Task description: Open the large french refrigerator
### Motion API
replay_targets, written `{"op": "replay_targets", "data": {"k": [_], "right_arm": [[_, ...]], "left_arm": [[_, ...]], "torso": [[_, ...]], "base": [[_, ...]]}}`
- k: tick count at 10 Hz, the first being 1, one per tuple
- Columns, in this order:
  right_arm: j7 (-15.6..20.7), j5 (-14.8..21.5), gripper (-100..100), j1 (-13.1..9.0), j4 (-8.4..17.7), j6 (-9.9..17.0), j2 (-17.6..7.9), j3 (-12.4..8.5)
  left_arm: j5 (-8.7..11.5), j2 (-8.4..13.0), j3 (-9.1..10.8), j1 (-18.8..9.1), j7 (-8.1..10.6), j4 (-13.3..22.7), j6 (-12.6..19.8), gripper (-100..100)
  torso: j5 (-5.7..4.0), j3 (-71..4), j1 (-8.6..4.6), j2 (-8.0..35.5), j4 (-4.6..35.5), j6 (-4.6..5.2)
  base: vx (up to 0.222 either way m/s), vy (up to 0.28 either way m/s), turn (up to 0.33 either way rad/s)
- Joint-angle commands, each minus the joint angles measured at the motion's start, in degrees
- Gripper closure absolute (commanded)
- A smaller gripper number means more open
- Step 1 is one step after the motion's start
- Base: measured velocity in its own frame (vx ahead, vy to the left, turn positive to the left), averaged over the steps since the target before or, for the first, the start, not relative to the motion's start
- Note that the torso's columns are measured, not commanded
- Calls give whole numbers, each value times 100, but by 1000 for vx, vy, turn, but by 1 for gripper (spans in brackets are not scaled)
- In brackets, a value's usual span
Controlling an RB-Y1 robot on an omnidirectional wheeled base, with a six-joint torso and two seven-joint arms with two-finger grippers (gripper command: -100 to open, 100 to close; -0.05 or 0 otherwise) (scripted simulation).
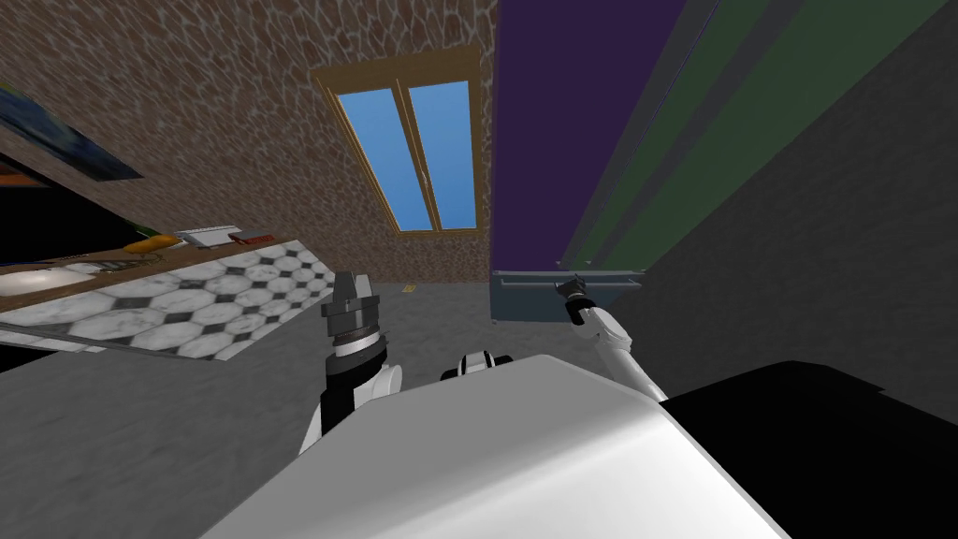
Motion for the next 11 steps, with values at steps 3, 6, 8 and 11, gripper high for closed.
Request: {"op": "replay_targets", "data": {"k": [3,6,8,11], "right_arm": [[-31,-56,-100,3,-37,-258,-127,218],[-49,-84,-100,-1,-58,-440,-204,362],[-63,-105,-100,-4,-66,-555,-252,455],[-62,-108,-100,-18,-59,-628,-267,511]], "left_arm": [[0,0,0,0,0,0,0,0],[0,0,0,0,0,0,0,0],[0,0,0,0,0,0,0,0],[0,0,0,0,0,0,0,0]], "torso": [[-6,-9,-18,-13,-5,0],[-5,-4,-11,-6,-2,1],[-7,-6,-17,-9,-3,0],[-7,-10,-23,-14,-4,0]], "base": [[26,-191,90],[13,-203,87],[14,-211,107],[-4,-162,50]]}}
